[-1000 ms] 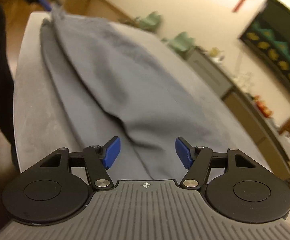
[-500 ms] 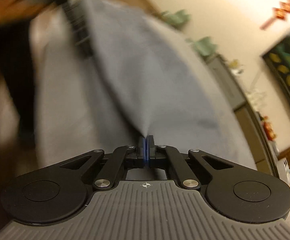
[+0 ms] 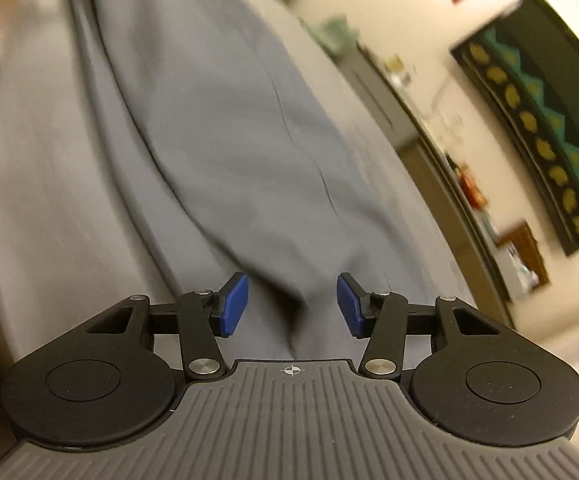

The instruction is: Fold clothes

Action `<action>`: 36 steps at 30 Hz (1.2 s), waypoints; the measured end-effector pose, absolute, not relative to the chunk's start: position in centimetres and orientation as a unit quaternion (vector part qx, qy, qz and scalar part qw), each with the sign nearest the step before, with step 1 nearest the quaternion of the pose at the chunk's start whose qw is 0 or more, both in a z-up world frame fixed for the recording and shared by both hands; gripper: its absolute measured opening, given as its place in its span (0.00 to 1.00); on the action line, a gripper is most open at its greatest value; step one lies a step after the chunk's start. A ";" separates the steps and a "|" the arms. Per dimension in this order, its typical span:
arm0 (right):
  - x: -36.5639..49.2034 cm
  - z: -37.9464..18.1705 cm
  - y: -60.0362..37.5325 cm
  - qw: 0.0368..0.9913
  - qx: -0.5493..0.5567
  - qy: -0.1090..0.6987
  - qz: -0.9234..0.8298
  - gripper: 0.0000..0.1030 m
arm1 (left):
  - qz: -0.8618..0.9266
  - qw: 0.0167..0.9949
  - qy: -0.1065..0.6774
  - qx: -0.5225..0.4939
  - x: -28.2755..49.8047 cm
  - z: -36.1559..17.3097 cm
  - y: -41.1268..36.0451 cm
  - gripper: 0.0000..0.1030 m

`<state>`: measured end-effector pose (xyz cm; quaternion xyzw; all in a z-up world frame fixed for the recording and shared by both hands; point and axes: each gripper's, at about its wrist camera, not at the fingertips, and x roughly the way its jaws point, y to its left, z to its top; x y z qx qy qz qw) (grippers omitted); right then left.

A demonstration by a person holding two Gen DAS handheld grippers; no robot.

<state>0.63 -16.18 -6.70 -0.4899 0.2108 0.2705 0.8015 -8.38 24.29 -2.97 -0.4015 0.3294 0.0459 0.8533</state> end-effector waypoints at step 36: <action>-0.9 -3.0 -30.0 0.826 -0.374 0.359 0.223 0.57 | 0.149 0.833 0.301 -0.439 -10.4 -3.1 28.0 0.50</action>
